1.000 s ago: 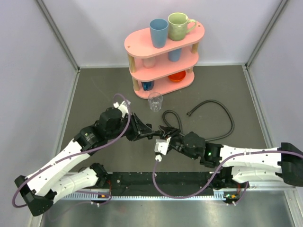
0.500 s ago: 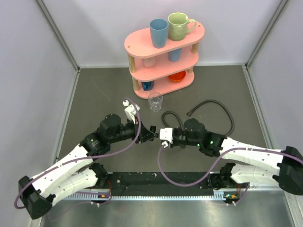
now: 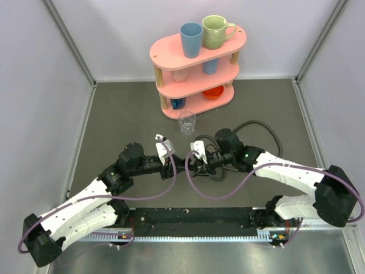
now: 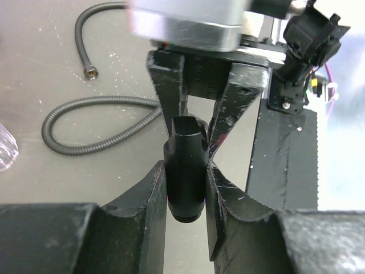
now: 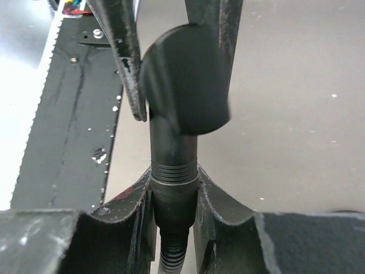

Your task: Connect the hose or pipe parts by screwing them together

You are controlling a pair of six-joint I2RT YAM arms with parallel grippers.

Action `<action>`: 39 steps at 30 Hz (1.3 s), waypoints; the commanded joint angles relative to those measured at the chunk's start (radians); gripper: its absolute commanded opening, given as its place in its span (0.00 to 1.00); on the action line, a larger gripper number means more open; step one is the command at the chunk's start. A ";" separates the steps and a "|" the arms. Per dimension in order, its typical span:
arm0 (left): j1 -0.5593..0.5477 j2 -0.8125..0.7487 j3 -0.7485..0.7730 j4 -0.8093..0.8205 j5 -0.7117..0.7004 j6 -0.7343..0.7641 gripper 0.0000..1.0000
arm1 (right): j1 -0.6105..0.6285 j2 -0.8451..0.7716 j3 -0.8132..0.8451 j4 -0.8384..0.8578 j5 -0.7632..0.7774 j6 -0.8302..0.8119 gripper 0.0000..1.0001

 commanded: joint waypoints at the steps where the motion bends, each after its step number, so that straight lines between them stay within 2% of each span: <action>1: -0.048 0.030 0.021 0.050 0.210 0.202 0.00 | -0.023 0.044 0.139 0.160 -0.230 0.072 0.00; 4: -0.048 0.017 0.006 0.049 0.225 0.254 0.00 | -0.048 0.057 0.141 0.162 -0.267 0.101 0.00; 10: -0.049 -0.004 0.004 0.049 0.190 0.242 0.00 | -0.057 0.041 0.119 0.178 -0.190 0.131 0.00; 11: -0.049 -0.006 0.009 0.050 0.175 0.225 0.00 | -0.057 0.031 0.110 0.180 -0.170 0.134 0.03; 12: -0.049 -0.009 0.021 0.050 0.119 0.161 0.00 | -0.057 0.021 0.102 0.198 -0.117 0.140 0.14; 14: -0.049 -0.009 0.035 0.054 0.042 0.072 0.00 | -0.057 -0.015 0.070 0.208 -0.070 0.148 0.23; 15: -0.049 -0.007 0.052 0.047 -0.004 -0.035 0.00 | -0.057 -0.029 0.058 0.221 -0.008 0.151 0.30; 18: -0.049 0.000 0.067 0.032 -0.058 -0.225 0.00 | -0.055 -0.101 -0.005 0.237 0.090 0.131 0.39; 19: -0.049 0.003 0.069 0.038 -0.121 -0.281 0.00 | -0.054 -0.127 -0.052 0.263 0.115 0.122 0.43; 20: -0.049 0.017 0.076 0.005 -0.164 -0.336 0.00 | -0.054 -0.150 -0.075 0.280 0.138 0.111 0.48; 21: -0.049 0.023 0.117 -0.061 -0.202 -0.423 0.00 | -0.052 -0.198 -0.100 0.293 0.167 0.103 0.60; 23: -0.048 0.055 0.165 -0.168 -0.259 -0.486 0.00 | -0.042 -0.238 -0.154 0.307 0.193 0.060 0.69; 24: -0.048 0.066 0.211 -0.193 -0.275 -0.566 0.00 | -0.028 -0.273 -0.164 0.306 0.248 0.045 0.74; 26: -0.048 0.083 0.246 -0.229 -0.278 -0.664 0.00 | 0.027 -0.302 -0.195 0.313 0.330 -0.009 0.75; 27: -0.048 0.082 0.259 -0.217 -0.270 -0.762 0.00 | 0.052 -0.313 -0.204 0.324 0.424 -0.032 0.75; 29: -0.048 0.076 0.251 -0.178 -0.264 -0.862 0.00 | 0.145 -0.336 -0.241 0.401 0.549 -0.107 0.75; 30: -0.048 0.072 0.248 -0.169 -0.270 -0.958 0.00 | 0.173 -0.339 -0.253 0.428 0.659 -0.134 0.75; 33: -0.048 0.060 0.251 -0.199 -0.311 -1.101 0.00 | 0.276 -0.332 -0.290 0.549 0.839 -0.233 0.74; 39: -0.046 0.028 0.228 -0.250 -0.332 -1.336 0.00 | 0.389 -0.272 -0.309 0.671 1.019 -0.383 0.63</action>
